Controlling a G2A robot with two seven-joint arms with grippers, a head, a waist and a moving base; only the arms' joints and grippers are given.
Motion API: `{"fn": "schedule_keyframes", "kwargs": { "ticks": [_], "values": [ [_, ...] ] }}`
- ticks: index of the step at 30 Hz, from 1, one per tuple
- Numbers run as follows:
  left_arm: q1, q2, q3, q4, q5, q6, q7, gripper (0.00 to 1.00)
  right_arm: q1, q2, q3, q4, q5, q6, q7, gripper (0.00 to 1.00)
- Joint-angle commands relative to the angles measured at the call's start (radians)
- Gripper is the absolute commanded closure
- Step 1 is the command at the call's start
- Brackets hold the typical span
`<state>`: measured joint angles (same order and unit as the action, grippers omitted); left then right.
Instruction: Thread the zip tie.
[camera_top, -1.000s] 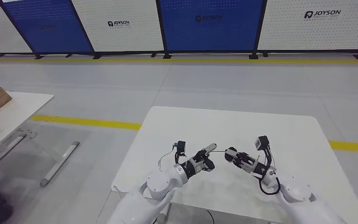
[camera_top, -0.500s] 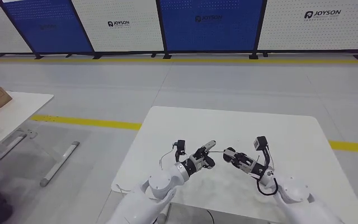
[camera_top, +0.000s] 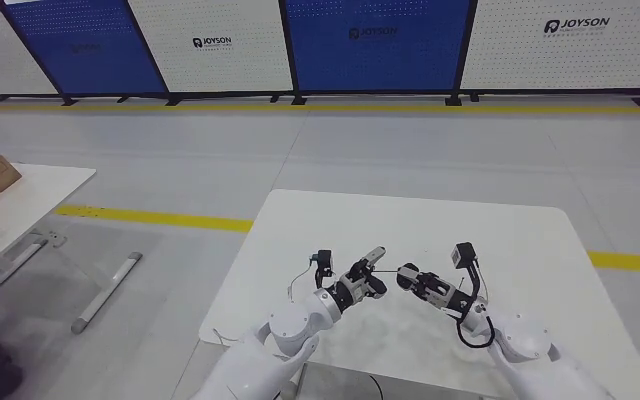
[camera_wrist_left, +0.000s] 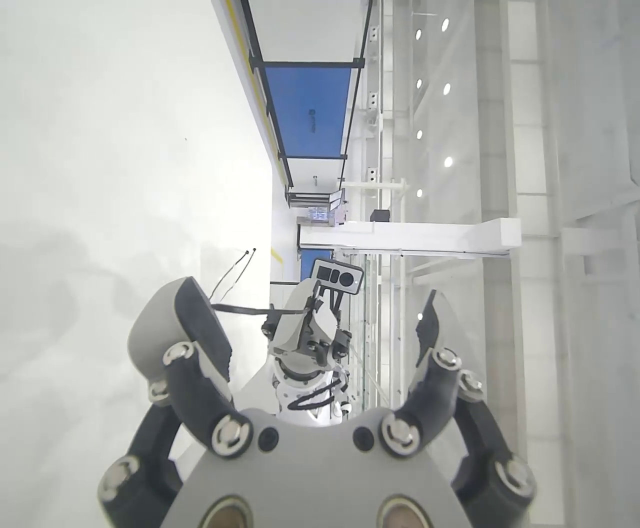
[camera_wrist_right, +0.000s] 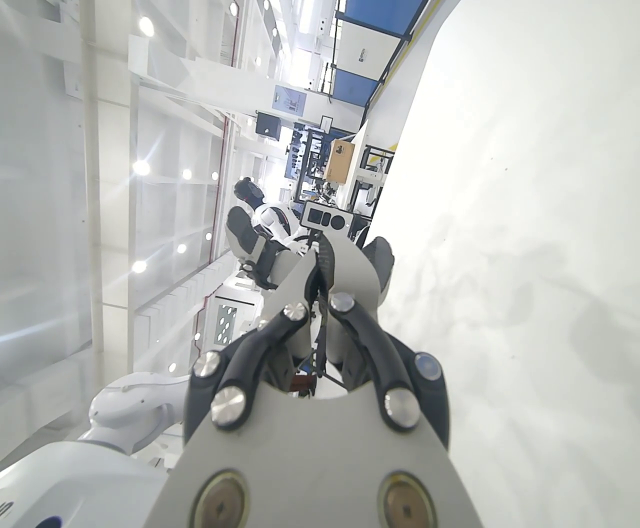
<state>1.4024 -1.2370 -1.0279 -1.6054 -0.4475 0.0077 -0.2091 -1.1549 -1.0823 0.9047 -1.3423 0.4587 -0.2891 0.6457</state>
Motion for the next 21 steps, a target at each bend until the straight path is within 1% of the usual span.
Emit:
{"fn": "schedule_keyframes", "kwargs": {
  "ticks": [1,3,4,5,6,7,8,9,11,12,13,14,15,16,18,21],
  "values": [
    [0.002,0.002,-0.004,0.006,0.006,-0.01,-0.016,0.0,0.0,0.0,0.0,0.0,0.0,0.0,0.0,1.0],
    [0.003,0.004,-0.006,0.011,0.032,-0.025,-0.026,0.0,0.0,0.0,0.0,0.0,0.0,0.0,0.0,1.0],
    [0.006,0.004,-0.007,0.015,0.034,-0.038,-0.028,0.0,0.0,0.0,0.0,0.0,0.0,0.0,0.0,1.0],
    [0.008,0.004,-0.007,0.016,0.031,-0.041,-0.03,0.0,0.0,0.0,0.0,0.0,0.0,0.0,0.0,1.0],
    [0.008,0.005,-0.007,0.017,0.033,-0.044,-0.033,0.09,0.0,0.0,0.0,0.0,0.0,0.0,0.0,1.0],
    [0.009,0.005,-0.007,0.019,0.037,-0.048,-0.037,0.32,0.0,0.0,0.0,0.0,0.0,0.0,0.0,1.0],
    [0.009,0.005,-0.005,0.021,0.045,-0.045,-0.04,0.29,0.0,0.0,0.0,0.0,0.0,0.0,0.0,1.0],
    [0.007,0.006,-0.003,0.022,0.057,-0.042,-0.041,0.33,0.0,0.0,0.0,0.0,0.0,0.0,0.0,1.0],
    [0.009,0.005,0.005,0.023,0.073,-0.052,-0.037,0.51,0.0,0.0,0.0,0.0,0.0,0.0,0.0,1.0],
    [0.008,0.005,0.007,0.023,0.074,-0.051,-0.036,0.54,0.0,0.0,0.0,0.0,0.0,0.0,0.0,1.0],
    [0.008,0.004,0.008,0.023,0.073,-0.052,-0.035,0.6,0.0,0.0,0.0,0.0,0.0,0.0,0.0,1.0],
    [0.007,0.004,0.009,0.023,0.069,-0.051,-0.035,0.71,0.0,0.0,0.0,0.0,0.0,0.0,0.0,1.0],
    [0.006,0.003,0.009,0.023,0.065,-0.051,-0.037,0.75,0.0,0.0,0.0,0.0,0.0,0.0,0.0,1.0],
    [0.005,0.003,0.009,0.023,0.062,-0.05,-0.037,0.74,0.0,0.0,0.0,0.0,0.0,0.0,0.0,1.0],
    [0.005,0.003,0.008,0.024,0.06,-0.05,-0.038,0.79,0.0,0.0,0.0,0.0,0.0,0.0,0.0,1.0],
    [0.006,0.003,0.006,0.025,0.057,-0.05,-0.04,0.84,0.0,0.0,0.0,0.0,0.0,0.0,0.0,1.0]
  ]
}}
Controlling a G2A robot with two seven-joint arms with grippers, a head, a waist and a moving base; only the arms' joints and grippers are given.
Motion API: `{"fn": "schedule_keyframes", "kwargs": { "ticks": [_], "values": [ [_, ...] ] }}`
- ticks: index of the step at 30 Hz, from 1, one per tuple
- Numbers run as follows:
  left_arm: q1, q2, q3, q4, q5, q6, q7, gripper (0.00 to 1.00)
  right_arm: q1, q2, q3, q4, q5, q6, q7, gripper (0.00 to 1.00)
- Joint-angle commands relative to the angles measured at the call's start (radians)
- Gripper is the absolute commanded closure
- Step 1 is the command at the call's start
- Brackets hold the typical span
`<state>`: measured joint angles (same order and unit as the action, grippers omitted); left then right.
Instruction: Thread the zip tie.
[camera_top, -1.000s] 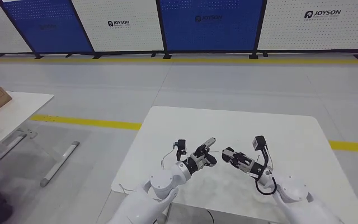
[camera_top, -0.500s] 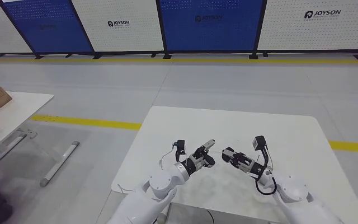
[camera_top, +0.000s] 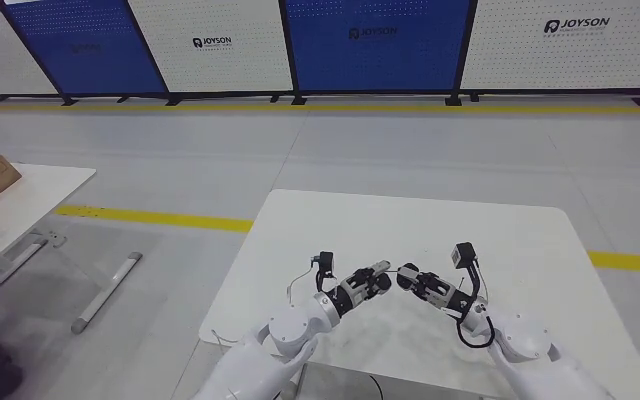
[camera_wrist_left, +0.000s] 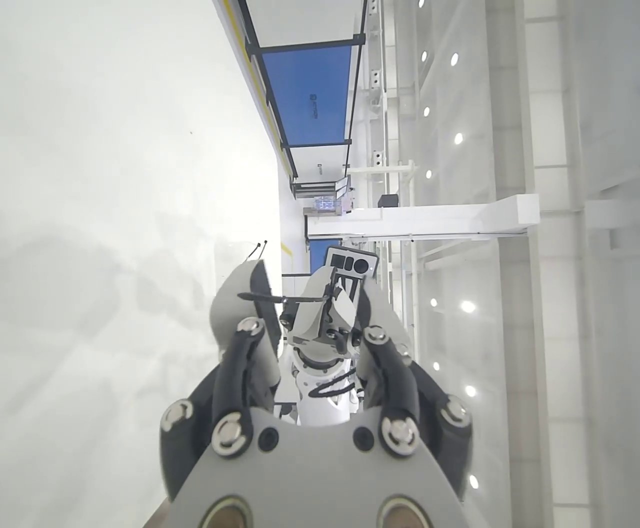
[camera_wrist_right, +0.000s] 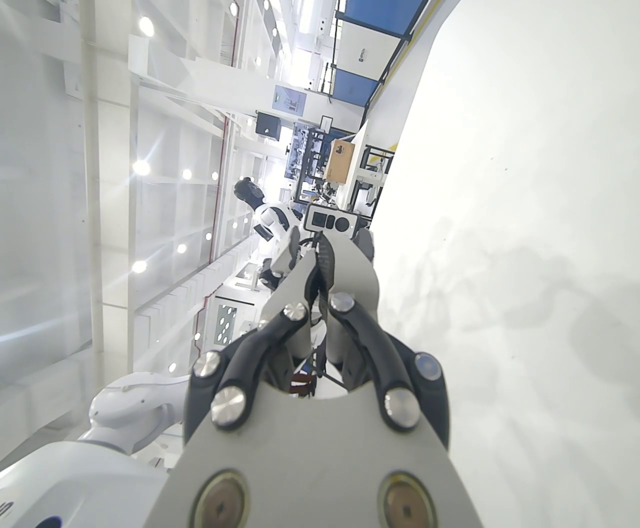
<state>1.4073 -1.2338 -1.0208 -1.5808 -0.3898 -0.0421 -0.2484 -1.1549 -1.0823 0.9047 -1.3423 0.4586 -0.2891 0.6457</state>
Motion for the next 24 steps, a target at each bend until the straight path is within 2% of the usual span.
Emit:
{"fn": "schedule_keyframes", "kwargs": {
  "ticks": [1,4,5,6,18,19,20,21,24],
  "values": [
    [0.002,0.0,-0.002,0.0,-0.003,-0.002,-0.001,0.9,0.0,0.0,0.0,0.0,0.0,0.0,0.0,1.0],
    [0.004,0.0,-0.005,-0.001,-0.007,-0.005,0.001,0.87,0.0,0.0,0.0,0.0,0.0,0.0,0.0,1.0],
    [0.005,0.0,-0.005,-0.001,-0.009,-0.006,0.003,0.91,0.0,0.0,0.0,0.0,0.0,0.0,0.0,1.0],
    [0.005,0.0,-0.005,-0.001,-0.01,-0.007,0.003,1.0,0.0,0.0,0.0,0.0,0.0,0.0,0.0,1.0],
    [0.009,0.0,-0.005,-0.006,0.008,-0.022,0.011,1.0,-0.011,-0.001,0.003,-0.014,-0.011,0.014,-0.011,1.0],
    [0.01,0.0,-0.005,-0.007,0.008,-0.023,0.011,1.0,-0.013,-0.002,0.006,-0.017,-0.013,0.017,-0.01,0.7],
    [0.011,0.001,-0.006,-0.008,0.009,-0.023,0.01,1.0,-0.015,-0.002,0.008,-0.019,-0.013,0.021,-0.007,0.51],
    [0.011,0.001,-0.008,-0.009,0.01,-0.023,0.01,1.0,-0.017,-0.002,0.011,-0.022,-0.009,0.027,0.004,0.0],
    [0.012,0.002,-0.017,-0.014,0.003,-0.011,0.013,1.0,-0.021,-0.001,0.027,-0.023,0.006,0.033,0.033,0.0]
  ]
}}
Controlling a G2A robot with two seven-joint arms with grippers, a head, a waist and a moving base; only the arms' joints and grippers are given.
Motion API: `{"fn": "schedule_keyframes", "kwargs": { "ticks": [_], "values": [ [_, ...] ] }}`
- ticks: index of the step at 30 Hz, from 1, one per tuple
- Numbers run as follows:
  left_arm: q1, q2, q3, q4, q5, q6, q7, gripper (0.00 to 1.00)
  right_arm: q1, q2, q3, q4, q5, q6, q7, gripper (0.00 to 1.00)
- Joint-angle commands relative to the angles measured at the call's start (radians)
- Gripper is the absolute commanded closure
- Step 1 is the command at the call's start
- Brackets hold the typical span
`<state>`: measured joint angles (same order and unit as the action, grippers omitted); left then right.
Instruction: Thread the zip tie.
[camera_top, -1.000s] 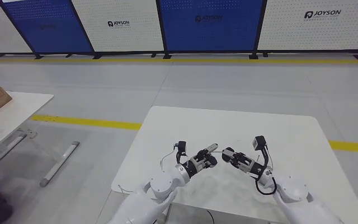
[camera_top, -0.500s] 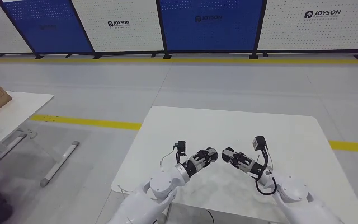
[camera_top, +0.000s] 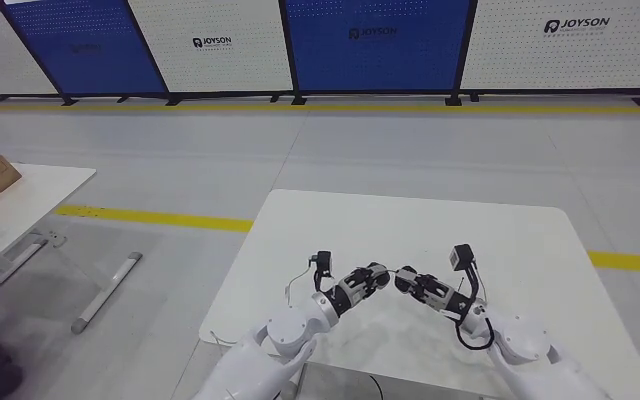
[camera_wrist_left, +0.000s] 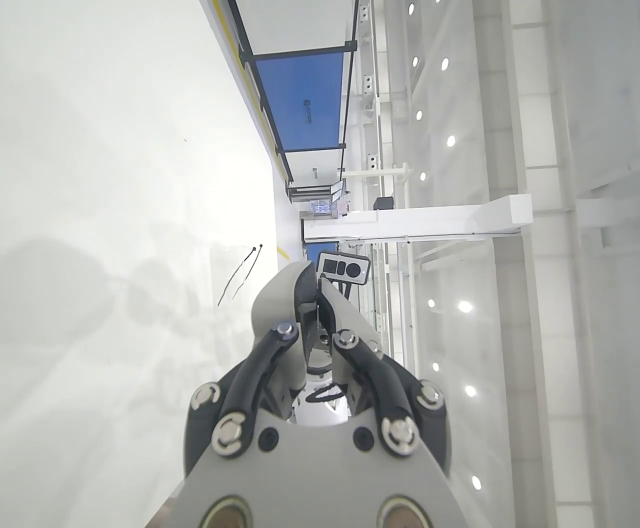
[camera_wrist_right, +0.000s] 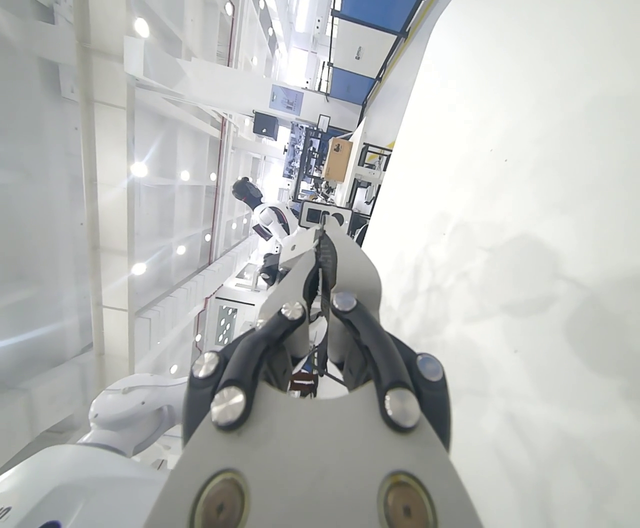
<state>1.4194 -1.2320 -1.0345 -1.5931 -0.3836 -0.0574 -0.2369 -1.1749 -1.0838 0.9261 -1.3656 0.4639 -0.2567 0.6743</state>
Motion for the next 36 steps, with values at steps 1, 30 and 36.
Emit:
{"fn": "schedule_keyframes", "kwargs": {
  "ticks": [1,30,36],
  "values": [
    [0.001,0.001,-0.007,-0.004,-0.007,0.009,0.0,1.0,-0.004,0.001,0.011,-0.002,-0.002,0.001,0.004,0.0],
    [0.125,0.042,-0.15,-0.166,0.118,-0.043,-0.016,1.0,-0.109,0.036,0.17,-0.075,-0.009,-0.009,0.029,0.0],
    [0.211,0.057,-0.257,-0.346,0.063,-0.096,-0.03,1.0,-0.109,0.036,0.17,-0.075,-0.009,-0.009,0.029,0.0]
  ]
}}
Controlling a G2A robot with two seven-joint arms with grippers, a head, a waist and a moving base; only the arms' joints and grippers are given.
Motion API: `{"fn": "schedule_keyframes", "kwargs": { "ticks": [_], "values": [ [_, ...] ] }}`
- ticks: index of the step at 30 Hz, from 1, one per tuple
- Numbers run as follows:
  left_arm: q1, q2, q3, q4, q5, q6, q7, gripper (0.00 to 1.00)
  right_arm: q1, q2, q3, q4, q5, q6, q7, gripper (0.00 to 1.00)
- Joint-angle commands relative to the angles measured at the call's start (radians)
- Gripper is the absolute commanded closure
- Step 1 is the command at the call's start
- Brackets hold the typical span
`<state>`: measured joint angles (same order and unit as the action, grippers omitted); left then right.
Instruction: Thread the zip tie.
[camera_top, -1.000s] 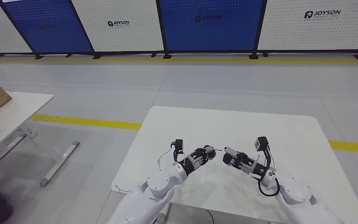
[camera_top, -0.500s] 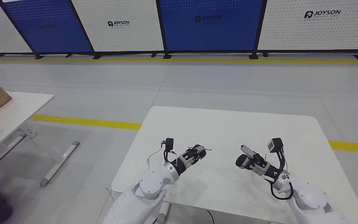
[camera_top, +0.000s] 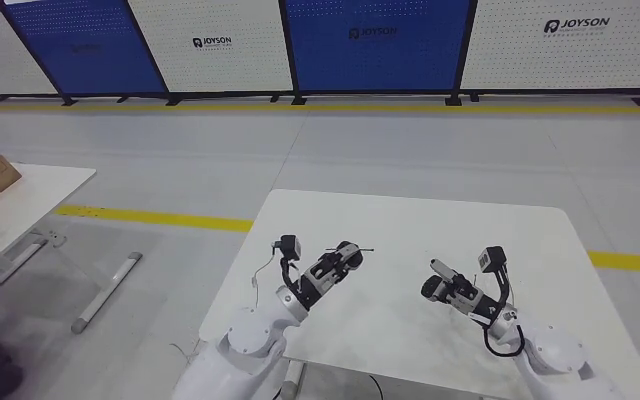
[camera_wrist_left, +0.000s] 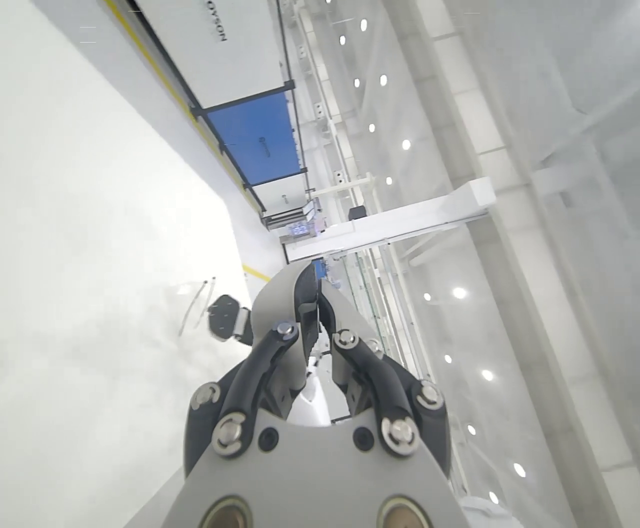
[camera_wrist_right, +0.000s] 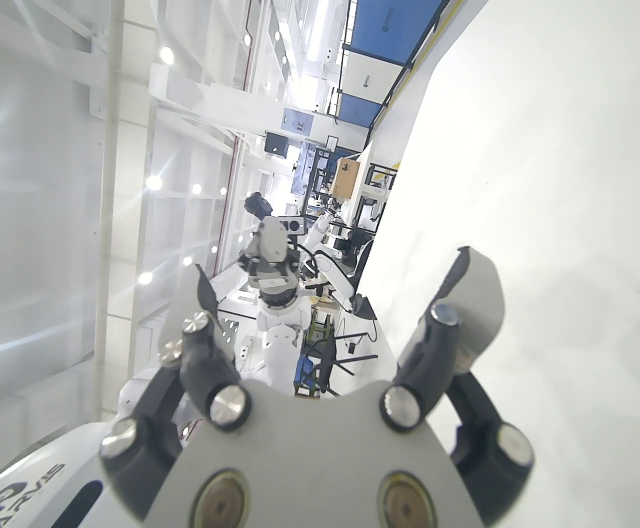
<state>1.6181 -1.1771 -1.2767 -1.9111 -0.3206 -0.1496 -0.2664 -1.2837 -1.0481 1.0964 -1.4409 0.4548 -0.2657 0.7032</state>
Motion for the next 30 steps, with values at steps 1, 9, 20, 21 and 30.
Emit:
{"fn": "schedule_keyframes", "kwargs": {
  "ticks": [1,9,20,21,30],
  "values": [
    [0.024,0.003,-0.027,-0.053,-0.001,-0.007,0.001,1.0,0.0,0.0,0.0,0.0,0.0,0.0,0.0,0.0],
    [0.103,0.012,-0.096,-0.211,-0.021,-0.046,-0.021,1.0,0.0,0.0,0.0,0.0,0.0,0.0,0.0,0.0],
    [0.17,0.014,-0.133,-0.253,0.028,-0.108,0.022,1.0,0.0,0.0,0.0,0.0,0.0,0.0,0.0,0.0],
    [0.17,0.014,-0.133,-0.253,0.028,-0.108,0.022,1.0,0.0,0.0,0.0,0.0,0.0,0.0,0.0,0.0],
    [0.151,0.014,-0.117,-0.22,0.09,-0.065,0.028,1.0,0.0,0.0,0.0,0.0,0.0,0.0,0.0,0.0]
  ]
}}
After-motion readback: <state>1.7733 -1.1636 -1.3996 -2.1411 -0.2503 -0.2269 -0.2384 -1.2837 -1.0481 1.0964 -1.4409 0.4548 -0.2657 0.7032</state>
